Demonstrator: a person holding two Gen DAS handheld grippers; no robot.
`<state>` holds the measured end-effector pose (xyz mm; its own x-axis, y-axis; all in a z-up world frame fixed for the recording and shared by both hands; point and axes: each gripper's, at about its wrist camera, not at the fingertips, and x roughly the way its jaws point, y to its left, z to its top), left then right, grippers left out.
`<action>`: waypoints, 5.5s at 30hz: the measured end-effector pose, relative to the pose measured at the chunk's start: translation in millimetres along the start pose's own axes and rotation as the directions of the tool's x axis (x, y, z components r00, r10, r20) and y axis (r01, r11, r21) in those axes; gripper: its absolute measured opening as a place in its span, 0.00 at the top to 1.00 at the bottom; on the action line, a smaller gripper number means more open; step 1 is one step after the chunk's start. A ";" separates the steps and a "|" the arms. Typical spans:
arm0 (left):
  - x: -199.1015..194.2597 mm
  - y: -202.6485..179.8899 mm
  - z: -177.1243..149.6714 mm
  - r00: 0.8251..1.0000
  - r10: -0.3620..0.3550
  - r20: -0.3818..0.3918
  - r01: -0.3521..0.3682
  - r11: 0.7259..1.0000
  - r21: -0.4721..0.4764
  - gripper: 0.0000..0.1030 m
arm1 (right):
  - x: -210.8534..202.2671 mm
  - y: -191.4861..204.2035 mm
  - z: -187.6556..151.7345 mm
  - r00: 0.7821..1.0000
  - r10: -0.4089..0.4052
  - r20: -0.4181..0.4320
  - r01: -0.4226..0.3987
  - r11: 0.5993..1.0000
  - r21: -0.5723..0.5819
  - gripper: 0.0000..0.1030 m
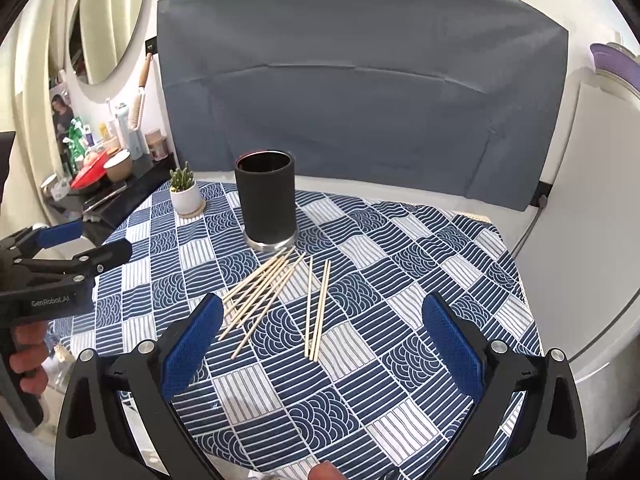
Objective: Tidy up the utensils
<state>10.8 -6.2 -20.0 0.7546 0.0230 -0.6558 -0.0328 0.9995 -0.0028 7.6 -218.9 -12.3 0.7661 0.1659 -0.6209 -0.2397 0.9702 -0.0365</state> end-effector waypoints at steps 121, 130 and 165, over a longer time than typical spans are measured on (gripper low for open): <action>330.1 -21.0 3.7 0.832 -0.034 -0.554 0.190 0.955 0.227 0.04 | 304.4 -50.8 -26.2 0.813 -0.064 -0.579 0.155 0.982 0.109 0.07; 334.5 -5.6 4.4 0.841 -0.073 -0.536 0.228 0.947 0.228 0.04 | 304.2 -48.8 -27.0 0.817 -0.053 -0.574 0.127 0.988 0.089 0.07; 295.3 -5.0 -3.9 0.872 -0.169 -0.458 0.330 0.896 0.298 0.57 | 319.1 -30.9 -22.7 0.782 -0.014 -0.623 0.125 0.983 0.135 0.07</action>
<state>231.3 -4.5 -216.6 0.3634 -0.1601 -0.9178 0.4153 0.9097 0.0058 245.9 -200.0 -227.0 0.2307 0.0061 -0.9730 -0.0594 0.9982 -0.0078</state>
